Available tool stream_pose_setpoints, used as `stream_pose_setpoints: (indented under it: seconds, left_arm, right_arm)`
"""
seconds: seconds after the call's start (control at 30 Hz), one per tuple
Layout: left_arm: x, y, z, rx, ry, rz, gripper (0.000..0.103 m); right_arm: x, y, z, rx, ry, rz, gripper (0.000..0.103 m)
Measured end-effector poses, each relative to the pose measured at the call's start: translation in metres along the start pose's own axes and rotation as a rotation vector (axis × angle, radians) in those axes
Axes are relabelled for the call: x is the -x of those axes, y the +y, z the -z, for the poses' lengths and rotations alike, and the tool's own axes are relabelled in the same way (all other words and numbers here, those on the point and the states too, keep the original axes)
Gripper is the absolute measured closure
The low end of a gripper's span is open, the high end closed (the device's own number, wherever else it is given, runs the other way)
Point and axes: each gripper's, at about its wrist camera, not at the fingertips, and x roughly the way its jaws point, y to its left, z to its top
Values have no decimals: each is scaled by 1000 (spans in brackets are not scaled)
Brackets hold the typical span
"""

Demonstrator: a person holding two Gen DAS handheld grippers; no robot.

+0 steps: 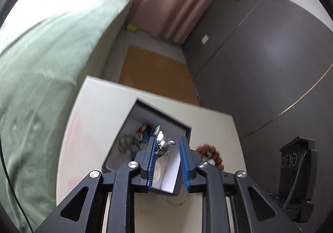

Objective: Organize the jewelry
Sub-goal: 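Drop the pendant into the box with left tool while right pulls the bangle aside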

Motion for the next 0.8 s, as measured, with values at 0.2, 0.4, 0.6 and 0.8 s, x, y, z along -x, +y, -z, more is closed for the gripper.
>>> stream_pose_setpoints:
  seconds: [0.2, 0.4, 0.6, 0.8]
  left_arm:
    - [18, 17, 1, 49, -11, 11, 48]
    - [48, 40, -5, 98, -77, 6, 43]
    - [72, 59, -8, 137, -115, 1, 43]
    - [80, 70, -7, 151, -111, -3, 43]
  right_arm:
    - [-20, 11, 11, 40, 92, 29, 65]
    - [-41, 27, 25, 122, 139, 148, 43]
    - [-58, 39, 32, 203, 148, 234, 43]
    - [-71, 56, 37, 299, 124, 326, 38]
